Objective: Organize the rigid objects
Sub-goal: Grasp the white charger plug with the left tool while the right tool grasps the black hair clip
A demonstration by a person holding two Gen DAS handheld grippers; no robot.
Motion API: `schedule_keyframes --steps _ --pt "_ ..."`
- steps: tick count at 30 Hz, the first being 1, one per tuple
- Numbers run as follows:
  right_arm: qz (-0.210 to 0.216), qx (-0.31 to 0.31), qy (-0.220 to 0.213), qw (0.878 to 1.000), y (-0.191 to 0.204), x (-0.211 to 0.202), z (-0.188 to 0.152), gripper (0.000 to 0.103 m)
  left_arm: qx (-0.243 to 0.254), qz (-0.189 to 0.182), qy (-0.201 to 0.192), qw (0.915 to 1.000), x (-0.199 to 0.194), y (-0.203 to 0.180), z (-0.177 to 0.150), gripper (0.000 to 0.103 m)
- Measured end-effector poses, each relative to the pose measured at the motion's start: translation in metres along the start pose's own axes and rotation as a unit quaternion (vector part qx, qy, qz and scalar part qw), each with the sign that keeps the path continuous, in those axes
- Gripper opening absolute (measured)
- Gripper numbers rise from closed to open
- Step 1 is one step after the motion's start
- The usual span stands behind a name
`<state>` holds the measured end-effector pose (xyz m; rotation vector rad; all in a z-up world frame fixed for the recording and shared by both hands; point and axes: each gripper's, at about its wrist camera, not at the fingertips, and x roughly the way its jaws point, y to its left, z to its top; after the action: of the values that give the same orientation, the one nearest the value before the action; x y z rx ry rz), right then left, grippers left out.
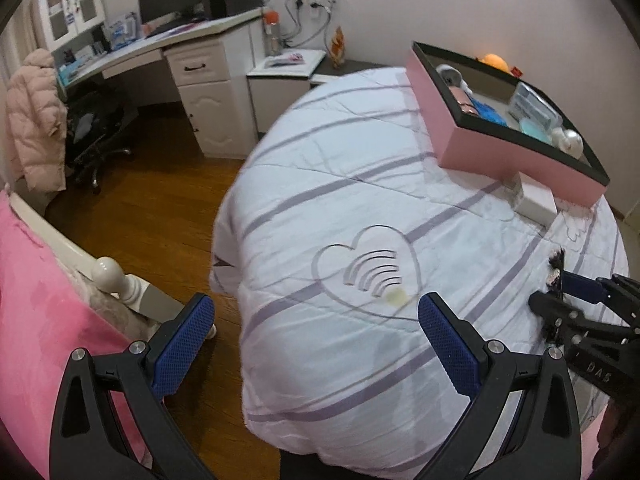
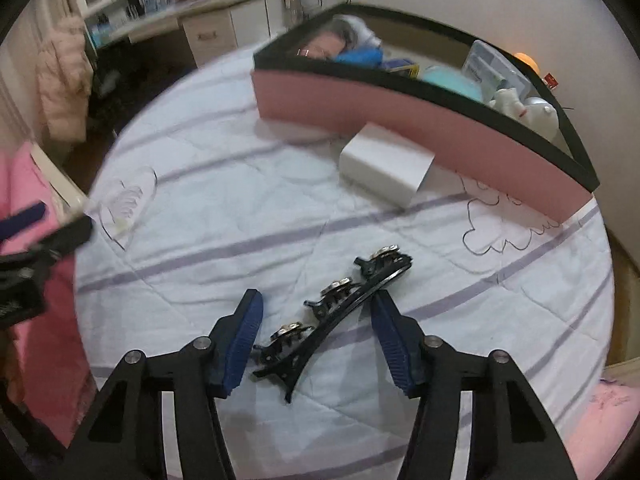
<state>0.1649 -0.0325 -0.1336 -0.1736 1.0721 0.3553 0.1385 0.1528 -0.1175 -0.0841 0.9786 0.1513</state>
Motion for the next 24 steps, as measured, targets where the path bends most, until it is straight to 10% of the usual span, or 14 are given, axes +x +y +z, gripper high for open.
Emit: schedule_keyframes --steps 4,24 --pt "0.002 0.014 -0.004 1.0 -0.02 -0.006 -0.004 0.024 0.018 -0.013 0.003 0.9998 0.002 -0.021 0.008 0.103" --pt "0.01 0.09 -0.036 0.995 -0.157 -0.007 0.005 0.023 0.133 -0.074 0.054 0.9868 0.069 -0.193 0.073 0.101"
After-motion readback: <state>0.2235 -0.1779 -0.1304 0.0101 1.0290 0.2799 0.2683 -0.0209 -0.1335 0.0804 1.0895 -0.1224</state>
